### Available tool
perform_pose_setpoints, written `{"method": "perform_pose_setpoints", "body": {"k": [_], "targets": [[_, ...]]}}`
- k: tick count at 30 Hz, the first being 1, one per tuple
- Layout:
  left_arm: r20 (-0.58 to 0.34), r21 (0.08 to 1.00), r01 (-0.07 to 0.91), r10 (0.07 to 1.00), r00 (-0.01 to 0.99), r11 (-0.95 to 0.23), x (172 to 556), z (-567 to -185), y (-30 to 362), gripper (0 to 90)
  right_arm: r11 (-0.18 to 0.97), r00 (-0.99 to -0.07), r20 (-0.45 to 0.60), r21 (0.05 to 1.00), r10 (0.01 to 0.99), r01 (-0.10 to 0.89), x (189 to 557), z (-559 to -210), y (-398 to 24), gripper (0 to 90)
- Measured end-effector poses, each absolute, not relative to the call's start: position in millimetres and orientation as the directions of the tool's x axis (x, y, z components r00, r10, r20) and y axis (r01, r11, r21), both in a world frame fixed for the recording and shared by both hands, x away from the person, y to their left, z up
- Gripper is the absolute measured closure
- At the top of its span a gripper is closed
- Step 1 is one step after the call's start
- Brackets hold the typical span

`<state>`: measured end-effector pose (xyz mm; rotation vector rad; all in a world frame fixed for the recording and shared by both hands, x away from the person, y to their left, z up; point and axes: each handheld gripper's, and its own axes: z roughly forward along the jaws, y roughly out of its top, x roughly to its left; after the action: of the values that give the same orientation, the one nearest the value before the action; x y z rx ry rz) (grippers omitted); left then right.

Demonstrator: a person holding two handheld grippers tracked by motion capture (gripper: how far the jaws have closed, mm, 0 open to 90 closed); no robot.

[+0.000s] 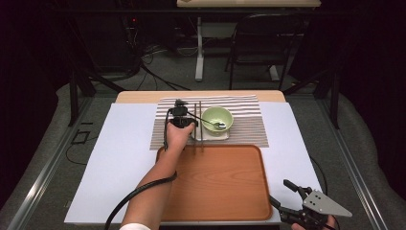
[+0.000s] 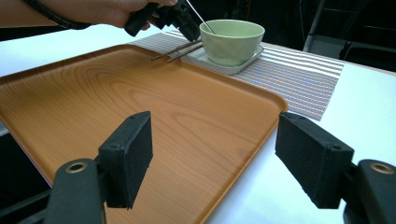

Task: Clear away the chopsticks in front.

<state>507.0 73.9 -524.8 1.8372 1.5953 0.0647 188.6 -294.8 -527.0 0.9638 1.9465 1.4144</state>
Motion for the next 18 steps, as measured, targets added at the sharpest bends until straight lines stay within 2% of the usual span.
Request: {"method": "perform_pose_setpoints", "body": {"k": [18], "targets": [[-0.429,0.467,0.883,0.886,0.174,0.053,510.8,-533.7,73.6,78.7,0.193,-0.600,-0.015,0.953,0.800,0.233,188.4,-526.9,-294.8,27.2]]}}
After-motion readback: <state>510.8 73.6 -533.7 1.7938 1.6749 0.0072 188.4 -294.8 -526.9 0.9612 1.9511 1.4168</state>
